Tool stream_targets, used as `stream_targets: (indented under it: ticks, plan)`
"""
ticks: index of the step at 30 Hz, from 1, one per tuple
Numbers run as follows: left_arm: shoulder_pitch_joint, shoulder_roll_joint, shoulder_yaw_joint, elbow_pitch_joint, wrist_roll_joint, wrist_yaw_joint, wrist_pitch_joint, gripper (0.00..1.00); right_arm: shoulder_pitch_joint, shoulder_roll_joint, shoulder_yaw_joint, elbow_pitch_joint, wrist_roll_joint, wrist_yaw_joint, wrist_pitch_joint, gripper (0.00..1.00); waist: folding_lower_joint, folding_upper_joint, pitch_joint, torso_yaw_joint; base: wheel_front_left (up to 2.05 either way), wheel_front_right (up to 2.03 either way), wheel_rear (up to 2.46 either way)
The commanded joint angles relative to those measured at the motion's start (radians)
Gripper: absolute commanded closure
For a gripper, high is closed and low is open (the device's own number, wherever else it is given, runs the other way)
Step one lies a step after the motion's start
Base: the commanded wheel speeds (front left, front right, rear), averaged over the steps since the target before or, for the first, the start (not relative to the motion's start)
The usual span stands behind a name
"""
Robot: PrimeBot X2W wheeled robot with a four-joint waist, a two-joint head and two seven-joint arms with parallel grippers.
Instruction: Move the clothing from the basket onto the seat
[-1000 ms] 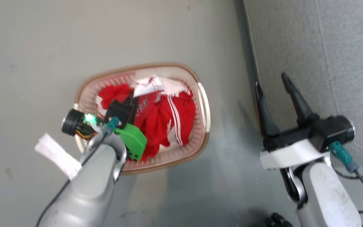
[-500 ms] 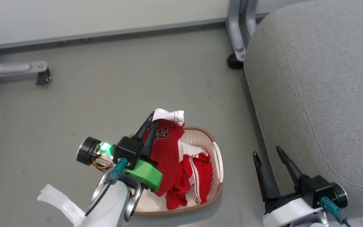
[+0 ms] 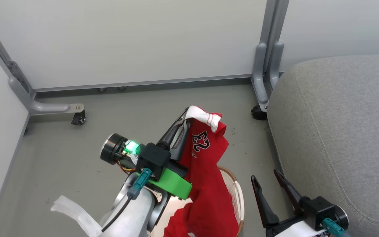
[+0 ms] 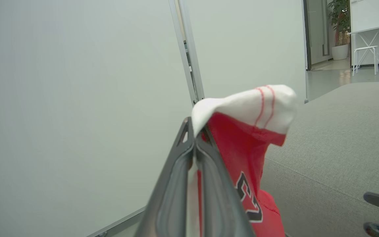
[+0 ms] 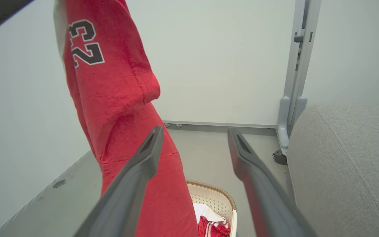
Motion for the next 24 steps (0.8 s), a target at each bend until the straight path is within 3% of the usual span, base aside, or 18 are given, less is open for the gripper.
stream_targets:
  ticks: [1, 14, 24]
  plan:
    - [-0.021, -0.002, -0.010, -0.009, -0.012, 0.007, 0.000, 1.00, -0.003, -0.003, 0.013, 0.006, 0.009, 0.000, -0.003, 0.00, 0.0001, 0.0000, -0.011, 0.019, 0.00, 0.00, 0.00]
    - [-0.071, -0.006, -0.153, -0.104, -0.119, 0.077, 0.044, 1.00, -0.053, -0.006, 0.202, 0.034, 0.021, 0.000, -0.003, 0.00, 0.0001, 0.0000, -0.036, 0.045, 0.00, 0.00, 0.00]
    - [-0.096, -0.006, -0.212, -0.131, -0.174, 0.113, 0.053, 1.00, -0.087, -0.003, 0.160, 0.191, -0.017, 0.000, -0.003, 0.00, 0.0001, 0.0000, -0.049, 0.043, 0.00, 0.00, 0.00]
